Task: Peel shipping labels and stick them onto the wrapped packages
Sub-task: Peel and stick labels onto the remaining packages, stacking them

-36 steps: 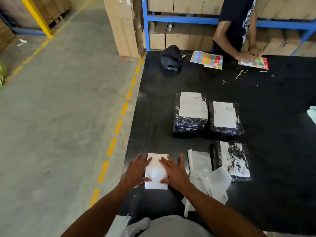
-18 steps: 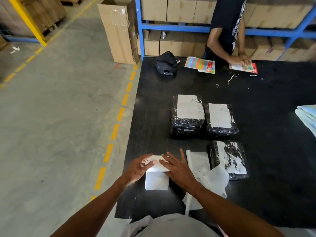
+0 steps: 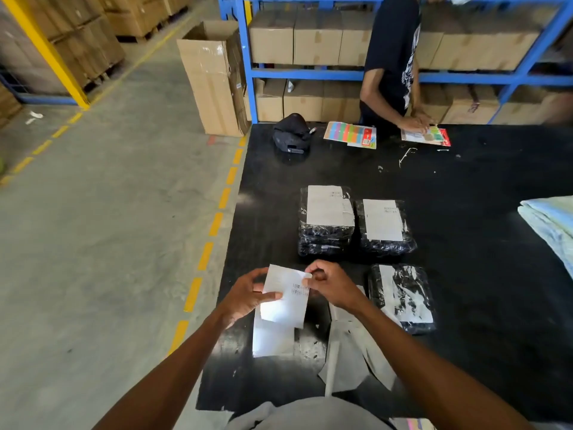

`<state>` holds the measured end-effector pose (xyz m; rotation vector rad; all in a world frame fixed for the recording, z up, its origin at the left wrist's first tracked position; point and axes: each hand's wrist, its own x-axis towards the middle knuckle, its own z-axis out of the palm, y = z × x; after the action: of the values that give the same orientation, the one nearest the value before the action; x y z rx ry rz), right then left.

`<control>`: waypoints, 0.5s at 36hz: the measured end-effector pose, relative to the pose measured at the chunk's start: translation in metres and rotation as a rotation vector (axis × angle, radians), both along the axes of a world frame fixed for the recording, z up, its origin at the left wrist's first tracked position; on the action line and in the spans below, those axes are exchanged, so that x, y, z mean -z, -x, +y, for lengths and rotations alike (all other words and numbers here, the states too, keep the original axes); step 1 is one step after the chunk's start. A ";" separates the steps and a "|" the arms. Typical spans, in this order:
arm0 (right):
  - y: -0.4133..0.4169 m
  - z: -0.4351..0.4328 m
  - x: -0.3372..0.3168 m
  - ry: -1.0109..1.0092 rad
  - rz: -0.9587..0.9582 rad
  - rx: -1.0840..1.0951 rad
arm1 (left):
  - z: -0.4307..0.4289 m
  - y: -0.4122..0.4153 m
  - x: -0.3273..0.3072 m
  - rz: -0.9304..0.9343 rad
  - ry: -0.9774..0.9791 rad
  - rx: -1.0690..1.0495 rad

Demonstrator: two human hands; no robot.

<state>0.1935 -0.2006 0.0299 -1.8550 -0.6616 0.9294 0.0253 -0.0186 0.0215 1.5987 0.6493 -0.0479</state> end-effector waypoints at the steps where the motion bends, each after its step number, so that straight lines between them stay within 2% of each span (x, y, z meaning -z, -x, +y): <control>1: -0.002 -0.002 -0.007 -0.004 -0.005 -0.009 | -0.003 -0.005 -0.004 -0.003 0.010 -0.001; 12: -0.053 -0.055 -0.065 -0.012 0.138 -0.114 | -0.041 -0.060 -0.049 -0.084 -0.096 0.093; 18: -0.074 -0.084 -0.075 0.006 0.143 -0.129 | -0.061 -0.083 -0.057 -0.089 -0.163 0.153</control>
<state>0.2680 -0.2842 0.1052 -1.7479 -0.6965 1.1378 0.1081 -0.0800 0.0783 1.7956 0.4704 -0.0374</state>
